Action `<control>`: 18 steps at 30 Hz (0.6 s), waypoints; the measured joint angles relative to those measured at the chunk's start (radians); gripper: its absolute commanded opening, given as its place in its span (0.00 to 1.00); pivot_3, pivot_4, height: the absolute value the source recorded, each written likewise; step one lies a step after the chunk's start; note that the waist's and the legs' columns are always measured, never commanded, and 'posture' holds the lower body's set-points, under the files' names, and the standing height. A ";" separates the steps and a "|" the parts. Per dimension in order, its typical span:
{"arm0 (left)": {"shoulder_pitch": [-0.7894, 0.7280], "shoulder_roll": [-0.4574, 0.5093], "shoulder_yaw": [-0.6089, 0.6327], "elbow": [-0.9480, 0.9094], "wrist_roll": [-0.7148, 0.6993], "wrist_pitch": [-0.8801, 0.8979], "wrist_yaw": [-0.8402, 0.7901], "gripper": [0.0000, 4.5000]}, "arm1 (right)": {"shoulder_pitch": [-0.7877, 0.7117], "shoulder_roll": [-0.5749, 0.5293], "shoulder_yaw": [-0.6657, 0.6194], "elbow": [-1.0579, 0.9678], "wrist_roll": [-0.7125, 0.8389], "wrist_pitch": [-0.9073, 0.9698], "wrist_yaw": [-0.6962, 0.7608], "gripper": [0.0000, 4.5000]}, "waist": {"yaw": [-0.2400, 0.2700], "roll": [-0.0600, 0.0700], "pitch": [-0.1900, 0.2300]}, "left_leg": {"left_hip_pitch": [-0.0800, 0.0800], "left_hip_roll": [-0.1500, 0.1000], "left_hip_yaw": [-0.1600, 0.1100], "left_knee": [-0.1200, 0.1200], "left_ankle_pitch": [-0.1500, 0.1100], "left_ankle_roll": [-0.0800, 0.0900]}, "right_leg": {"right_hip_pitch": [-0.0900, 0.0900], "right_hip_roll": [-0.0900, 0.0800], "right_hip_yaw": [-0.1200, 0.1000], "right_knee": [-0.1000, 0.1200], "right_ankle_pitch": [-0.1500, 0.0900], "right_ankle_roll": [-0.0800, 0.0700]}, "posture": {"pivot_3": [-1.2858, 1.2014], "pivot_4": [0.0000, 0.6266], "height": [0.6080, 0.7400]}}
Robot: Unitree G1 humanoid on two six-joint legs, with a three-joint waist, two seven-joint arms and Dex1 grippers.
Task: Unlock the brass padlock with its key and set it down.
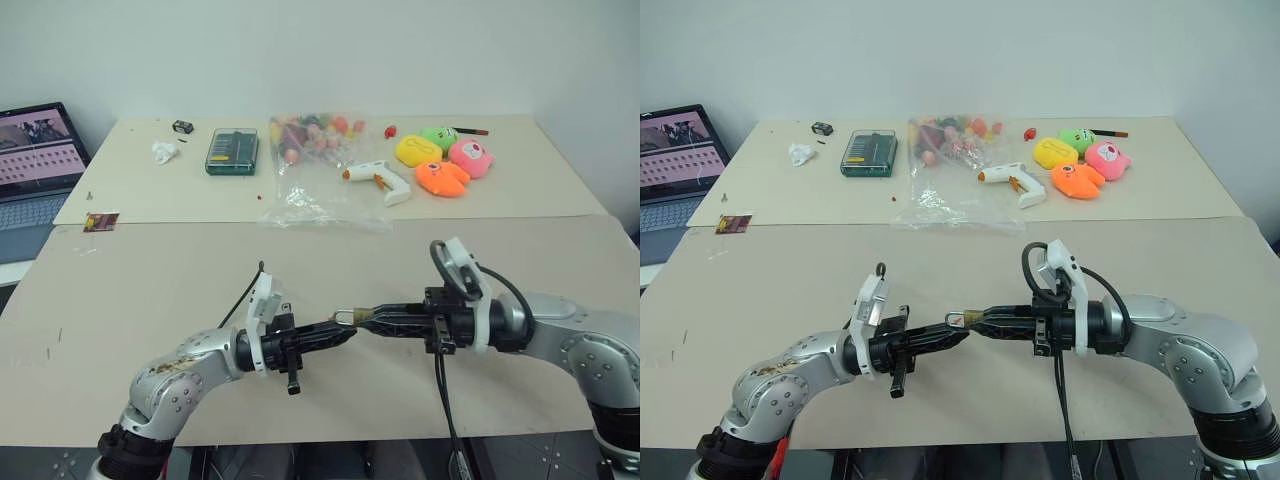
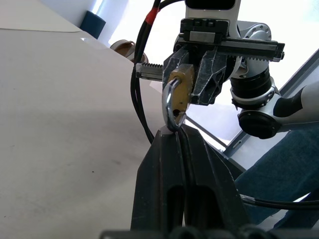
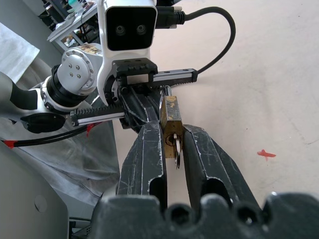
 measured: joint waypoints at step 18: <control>-0.047 -0.021 0.019 0.008 -0.009 0.047 0.015 0.02 | 0.064 -0.055 -0.024 -0.038 0.058 0.007 0.022 0.03 | 0.001 0.000 0.000 | 0.000 0.000 0.000 0.000 0.000 0.000 | 0.000 0.000 0.000 0.000 0.000 0.000 | 0.52 0.24 1.00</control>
